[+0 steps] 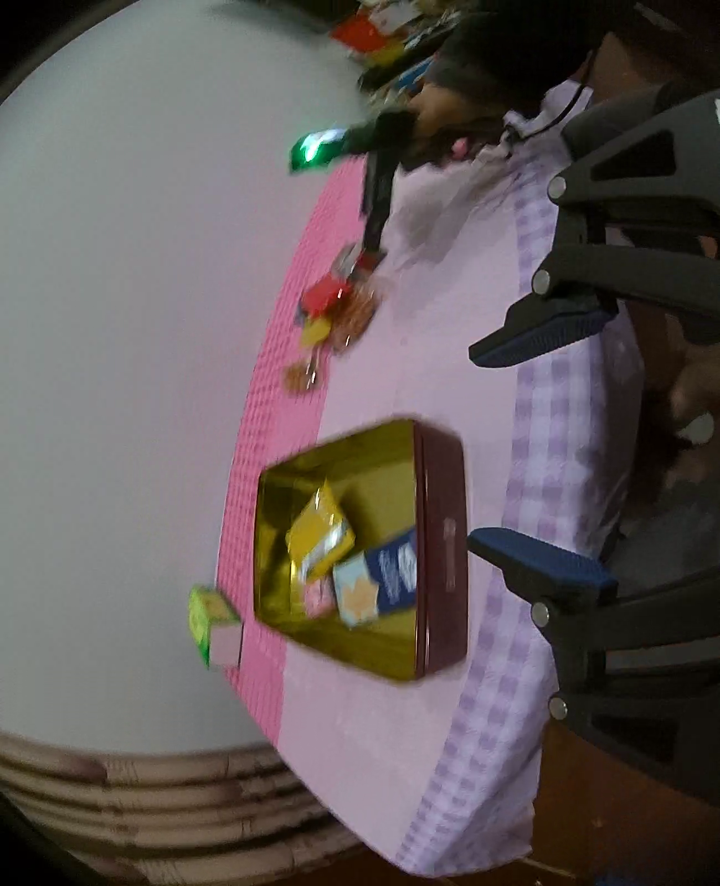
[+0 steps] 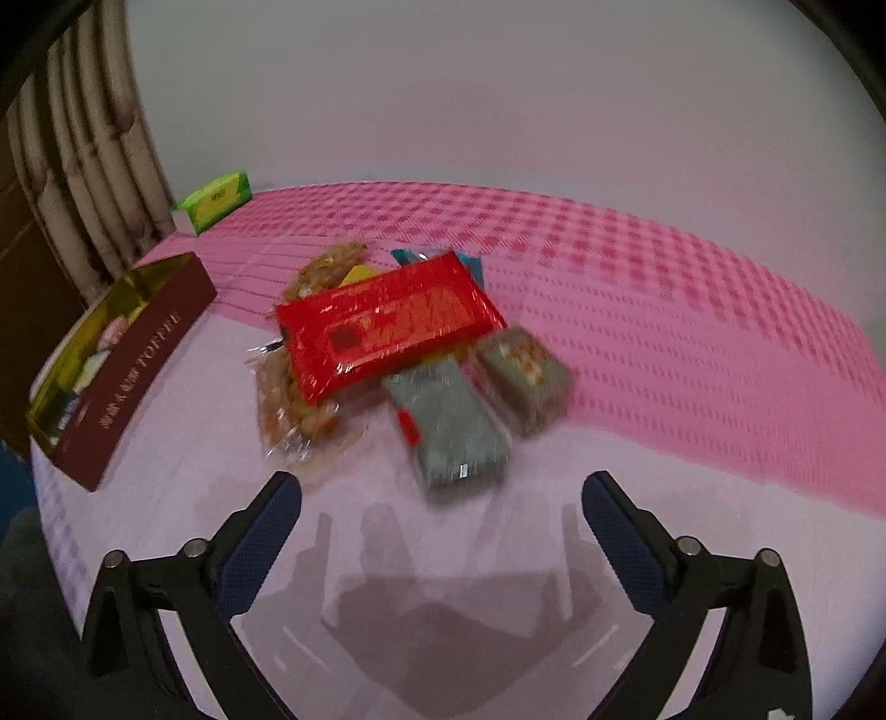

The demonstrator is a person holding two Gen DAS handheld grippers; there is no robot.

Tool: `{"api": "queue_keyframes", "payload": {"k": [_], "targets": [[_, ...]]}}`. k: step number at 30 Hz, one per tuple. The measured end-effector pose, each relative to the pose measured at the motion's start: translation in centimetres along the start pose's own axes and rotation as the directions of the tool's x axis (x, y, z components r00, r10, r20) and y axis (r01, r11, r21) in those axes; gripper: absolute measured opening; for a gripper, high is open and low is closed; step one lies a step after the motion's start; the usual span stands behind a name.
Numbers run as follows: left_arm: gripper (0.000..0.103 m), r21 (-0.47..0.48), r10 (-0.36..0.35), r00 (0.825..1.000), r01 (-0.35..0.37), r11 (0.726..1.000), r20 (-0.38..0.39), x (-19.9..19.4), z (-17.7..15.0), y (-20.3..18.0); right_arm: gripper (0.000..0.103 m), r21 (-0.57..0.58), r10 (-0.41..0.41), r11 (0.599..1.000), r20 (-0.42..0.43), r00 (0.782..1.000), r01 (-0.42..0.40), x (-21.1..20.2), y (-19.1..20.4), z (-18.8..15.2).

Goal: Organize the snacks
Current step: 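Grasp the grey packet with the right gripper and lift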

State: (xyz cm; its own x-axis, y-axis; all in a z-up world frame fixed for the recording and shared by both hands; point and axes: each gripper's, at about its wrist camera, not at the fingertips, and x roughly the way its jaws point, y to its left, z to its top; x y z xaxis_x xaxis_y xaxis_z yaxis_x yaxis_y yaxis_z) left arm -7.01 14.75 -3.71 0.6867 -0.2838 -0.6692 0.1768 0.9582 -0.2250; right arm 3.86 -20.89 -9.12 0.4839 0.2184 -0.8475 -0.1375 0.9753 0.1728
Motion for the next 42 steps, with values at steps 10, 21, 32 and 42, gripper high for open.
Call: {"api": "queue_keyframes", "payload": {"k": [10, 21, 32, 42], "targets": [[0.061, -0.087, -0.061, 0.998, 0.060, 0.994, -0.016, 0.7, 0.0, 1.0, 0.042, -0.093, -0.023, 0.996, -0.075, 0.997, 0.016, 3.6, 0.6, 1.1], [0.061, -0.063, -0.036, 0.999, 0.037, 0.997, 0.013, 0.0, 0.1, 0.3, 0.033, -0.051, -0.080, 0.996, -0.053, 0.995, 0.077, 0.8, -0.7, -0.5], [0.061, -0.162, 0.175, 0.984, -0.166, 0.973, 0.041, -1.9, -0.1, 2.4, 0.033, 0.025, -0.256, 0.966, -0.007, 0.967, 0.256, -5.5, -2.6, 1.1], [0.061, -0.476, 0.494, 0.866, -0.404, 0.781, 0.075, -7.4, 0.9, 9.6, 0.033, 0.003, -0.321, 0.947, 0.072, 0.944, 0.322, -9.8, 2.1, 6.1]]}}
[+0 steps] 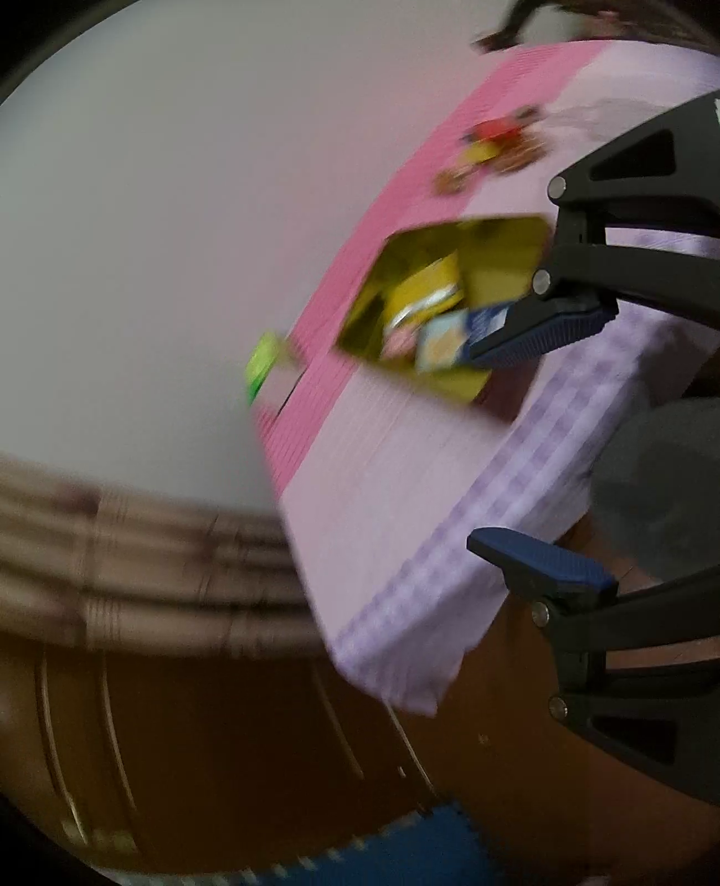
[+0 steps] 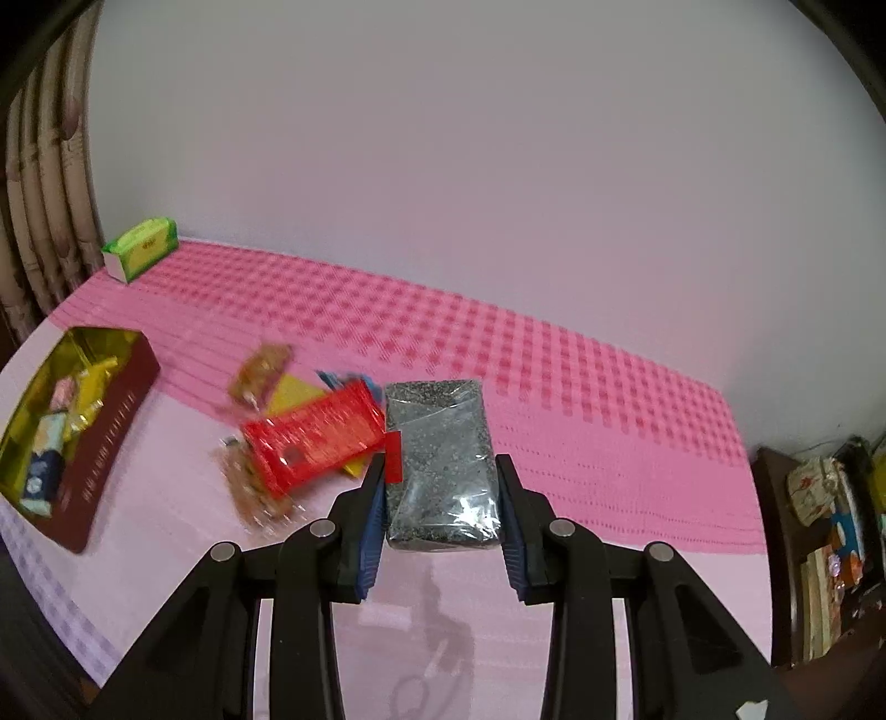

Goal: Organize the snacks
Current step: 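Grasp the grey packet with the right gripper and lift, then carry the grey packet over the tin tray and open the right gripper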

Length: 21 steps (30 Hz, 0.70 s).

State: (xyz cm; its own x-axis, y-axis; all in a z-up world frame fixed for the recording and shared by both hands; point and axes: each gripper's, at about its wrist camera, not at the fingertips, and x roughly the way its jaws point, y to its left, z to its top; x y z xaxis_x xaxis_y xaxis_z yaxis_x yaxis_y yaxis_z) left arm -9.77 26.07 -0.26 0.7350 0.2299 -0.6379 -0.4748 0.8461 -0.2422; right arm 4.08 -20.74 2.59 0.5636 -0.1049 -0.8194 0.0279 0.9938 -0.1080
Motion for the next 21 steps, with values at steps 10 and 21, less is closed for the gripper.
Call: {"api": "queue_keyframes", "payload": {"k": [10, 21], "targets": [[0.061, -0.124, 0.172, 0.975, -0.155, 0.980, 0.144, -1.6, 4.9, 5.1, 0.033, -0.074, 0.053, 0.996, 0.032, 0.998, -0.051, -1.7, 7.9, 3.1], [0.061, -0.118, 0.226, 0.968, -0.214, 0.970, 0.104, -0.2, 5.3, 6.0, 0.033, -0.158, 0.147, 0.977, 0.014, 0.989, -0.143, -0.6, 17.2, 3.9]]}}
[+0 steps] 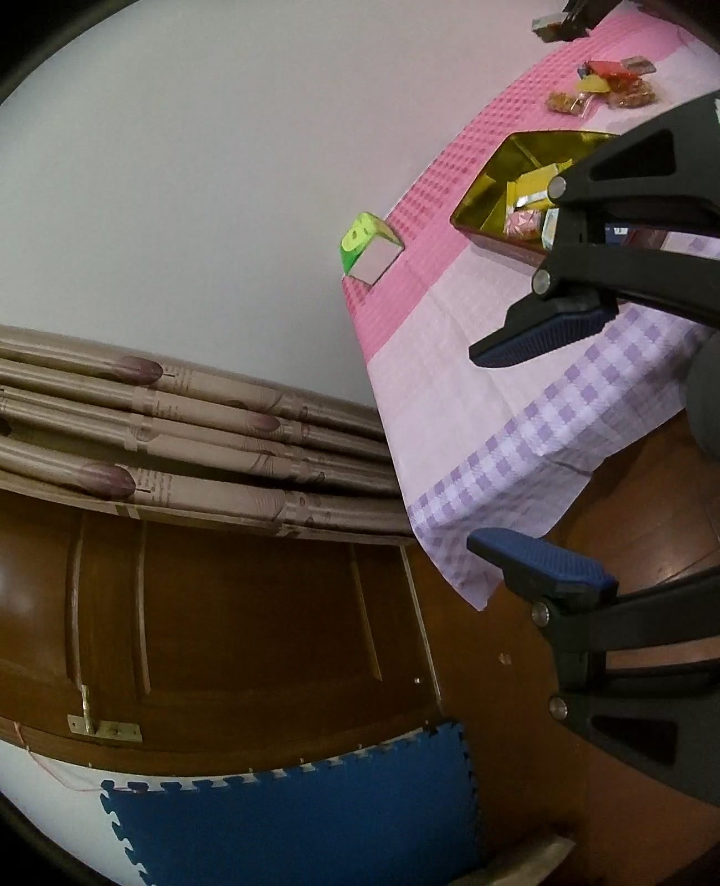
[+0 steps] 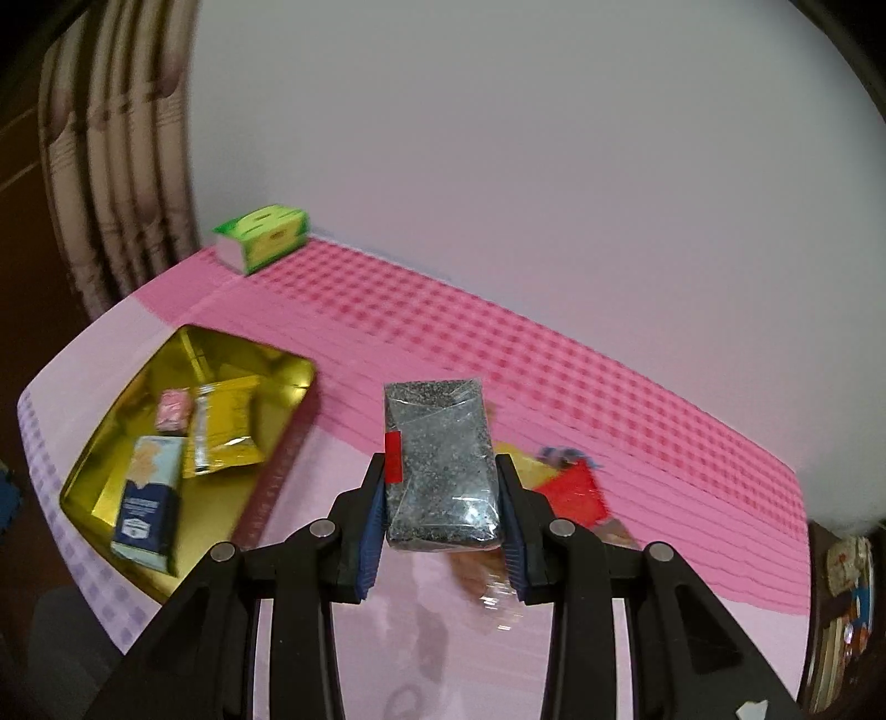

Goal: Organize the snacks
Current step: 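Carry the grey packet over the tin tray and open the right gripper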

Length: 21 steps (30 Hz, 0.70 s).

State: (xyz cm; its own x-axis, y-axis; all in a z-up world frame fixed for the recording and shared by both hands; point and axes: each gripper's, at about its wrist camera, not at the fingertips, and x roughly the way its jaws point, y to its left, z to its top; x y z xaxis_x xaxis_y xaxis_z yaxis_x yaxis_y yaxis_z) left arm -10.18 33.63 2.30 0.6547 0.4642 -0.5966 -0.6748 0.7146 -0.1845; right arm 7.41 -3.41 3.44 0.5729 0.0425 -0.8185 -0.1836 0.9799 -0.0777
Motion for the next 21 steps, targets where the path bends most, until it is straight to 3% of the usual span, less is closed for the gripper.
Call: {"api": "queue_keyframes", "payload": {"k": [4, 21], "targets": [[0.061, 0.003, 0.021, 0.999, -0.021, 1.000, -0.025, 0.7, -0.4, 0.0, 0.033, -0.031, 0.041, 0.999, -0.012, 0.999, -0.041, 1.1, 3.3, 0.2], [0.061, 0.026, -0.020, 0.998, 0.021, 0.999, -0.057, 1.3, -1.1, -0.8, 0.033, -0.081, 0.176, 0.980, -0.059, 0.983, -0.180, 2.4, 13.6, -1.6]]}}
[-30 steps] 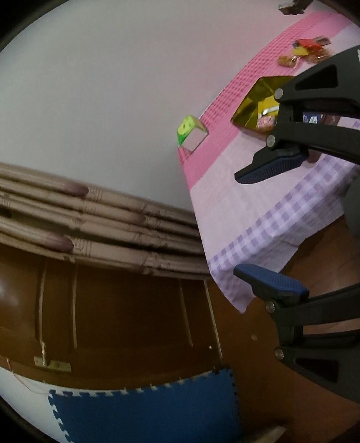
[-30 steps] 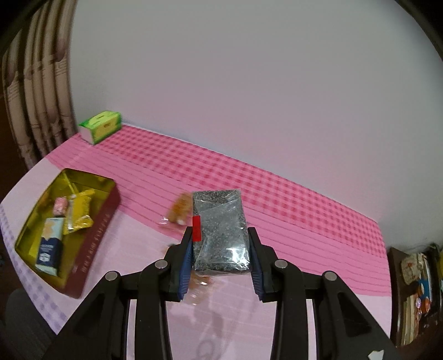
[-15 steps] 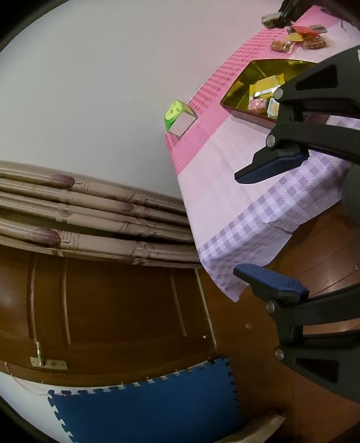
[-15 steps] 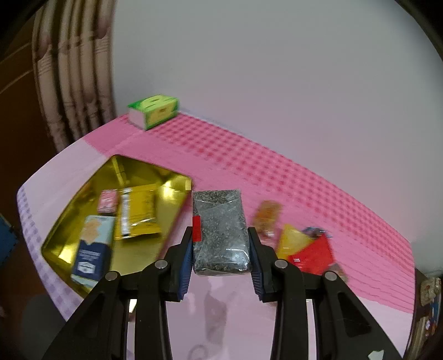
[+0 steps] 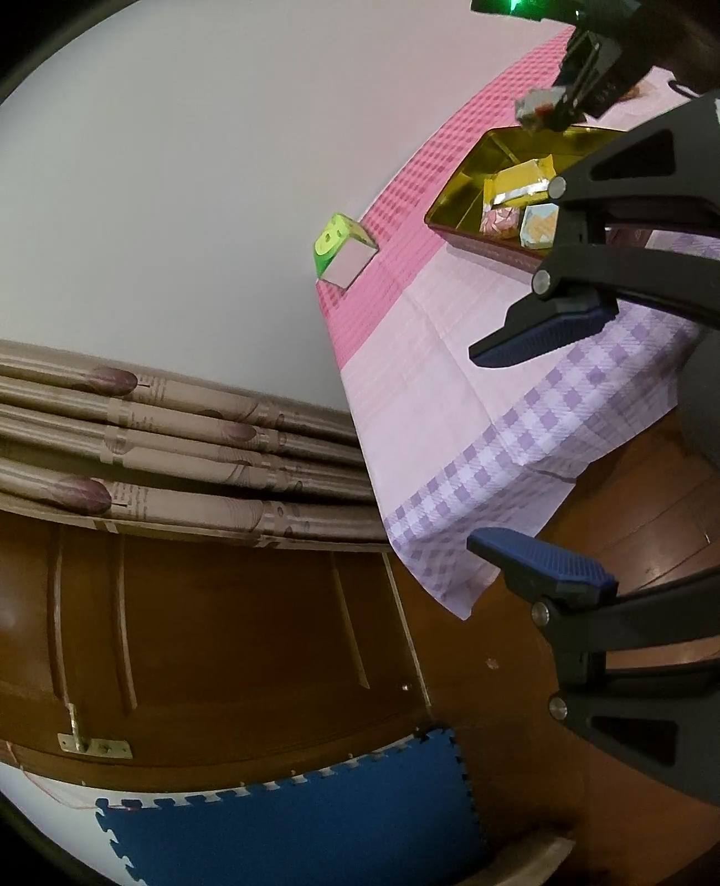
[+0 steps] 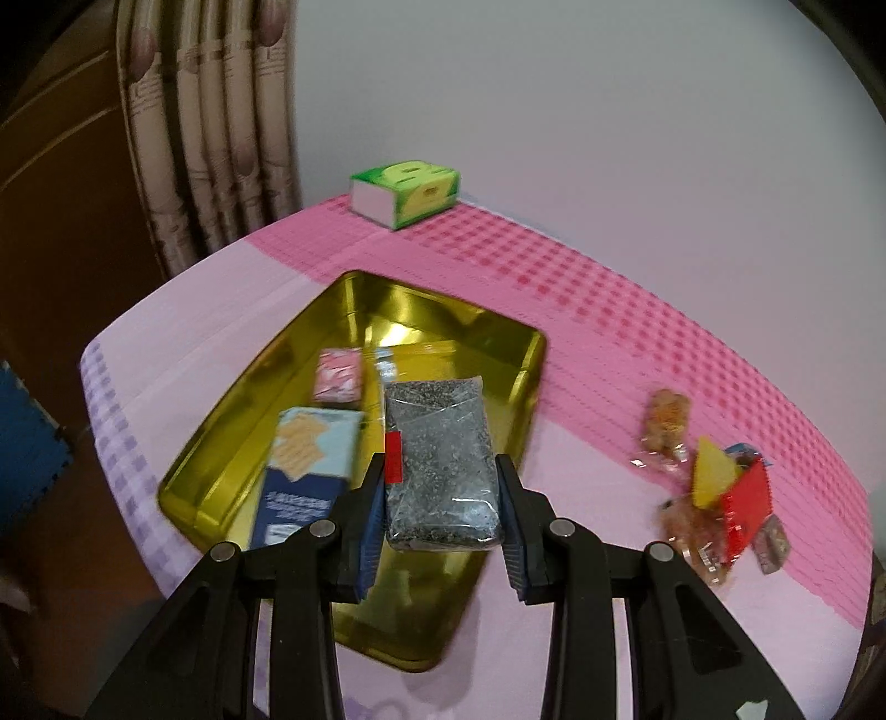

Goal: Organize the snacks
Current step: 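Carry the grey packet over the tin tray and open the right gripper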

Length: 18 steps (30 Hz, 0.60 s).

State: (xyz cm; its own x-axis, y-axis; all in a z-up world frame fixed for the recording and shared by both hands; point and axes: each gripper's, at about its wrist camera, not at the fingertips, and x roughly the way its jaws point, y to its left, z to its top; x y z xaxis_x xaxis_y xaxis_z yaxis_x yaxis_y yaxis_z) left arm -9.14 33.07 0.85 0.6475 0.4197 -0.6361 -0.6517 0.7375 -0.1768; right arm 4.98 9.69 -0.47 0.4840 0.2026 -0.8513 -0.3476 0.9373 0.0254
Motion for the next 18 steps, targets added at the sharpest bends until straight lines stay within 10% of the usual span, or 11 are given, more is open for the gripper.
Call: {"api": "queue_keyframes", "payload": {"k": [18], "targets": [[0.061, 0.001, -0.012, 1.000, 0.012, 1.000, -0.014, -0.1, -0.1, -0.2, 0.033, -0.026, 0.002, 1.000, -0.062, 0.998, -0.004, 2.3, 2.4, -1.9]]}}
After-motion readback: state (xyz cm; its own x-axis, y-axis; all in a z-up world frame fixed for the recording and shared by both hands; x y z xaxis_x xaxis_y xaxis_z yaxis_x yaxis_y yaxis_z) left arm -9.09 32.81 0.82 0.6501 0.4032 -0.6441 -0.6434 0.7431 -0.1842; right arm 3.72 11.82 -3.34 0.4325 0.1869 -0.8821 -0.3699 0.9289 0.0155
